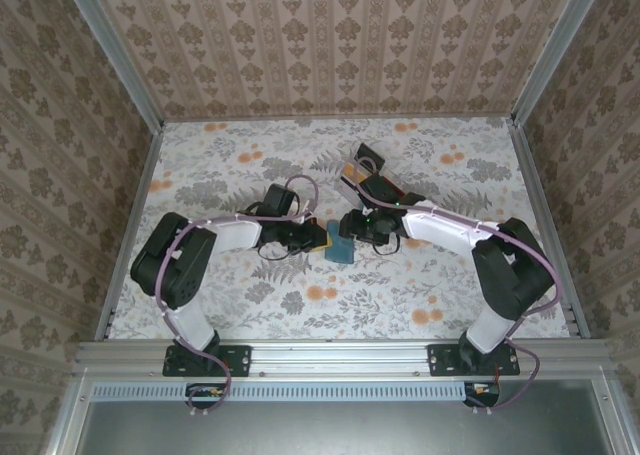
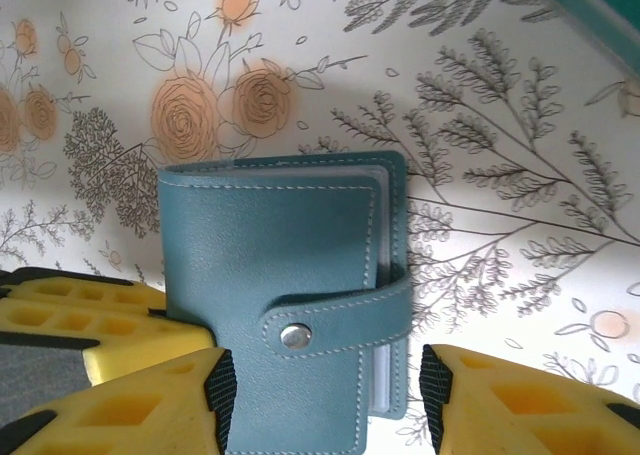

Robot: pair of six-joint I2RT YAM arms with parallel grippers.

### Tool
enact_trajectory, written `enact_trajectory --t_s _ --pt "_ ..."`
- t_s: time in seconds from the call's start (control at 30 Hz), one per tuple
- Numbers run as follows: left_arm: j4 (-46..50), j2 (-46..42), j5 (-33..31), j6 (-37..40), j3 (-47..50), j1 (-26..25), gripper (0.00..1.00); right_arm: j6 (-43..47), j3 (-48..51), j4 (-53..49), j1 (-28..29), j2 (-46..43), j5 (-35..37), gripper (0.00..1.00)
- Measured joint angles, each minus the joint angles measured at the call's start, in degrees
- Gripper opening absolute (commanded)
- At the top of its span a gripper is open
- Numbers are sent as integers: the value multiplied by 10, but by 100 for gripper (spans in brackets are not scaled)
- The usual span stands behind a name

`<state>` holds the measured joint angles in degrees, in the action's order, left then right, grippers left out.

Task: Take the credit cards out of the card holder

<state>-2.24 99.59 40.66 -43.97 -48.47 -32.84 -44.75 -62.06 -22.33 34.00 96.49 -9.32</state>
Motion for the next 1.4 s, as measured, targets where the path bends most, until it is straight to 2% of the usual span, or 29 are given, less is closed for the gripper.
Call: enact_trajectory --t_s 0.57,0.8,1.0,1.2,1.4 --pt "0 -4 -3 0 1 0 0 13 -39 -23 9 73 -45 54" --pt "2 -4 -6 0 1 0 0 24 -45 -39 10 78 -42 48" --pt "3 -4 -6 0 1 -1 0 30 -55 -61 15 78 -15 43" --pt "22 -4 -24 0 -4 -1 0 36 -66 -80 23 78 26 33" --pt "43 -11 -42 1 -6 3 0 40 -67 -129 16 78 90 31"
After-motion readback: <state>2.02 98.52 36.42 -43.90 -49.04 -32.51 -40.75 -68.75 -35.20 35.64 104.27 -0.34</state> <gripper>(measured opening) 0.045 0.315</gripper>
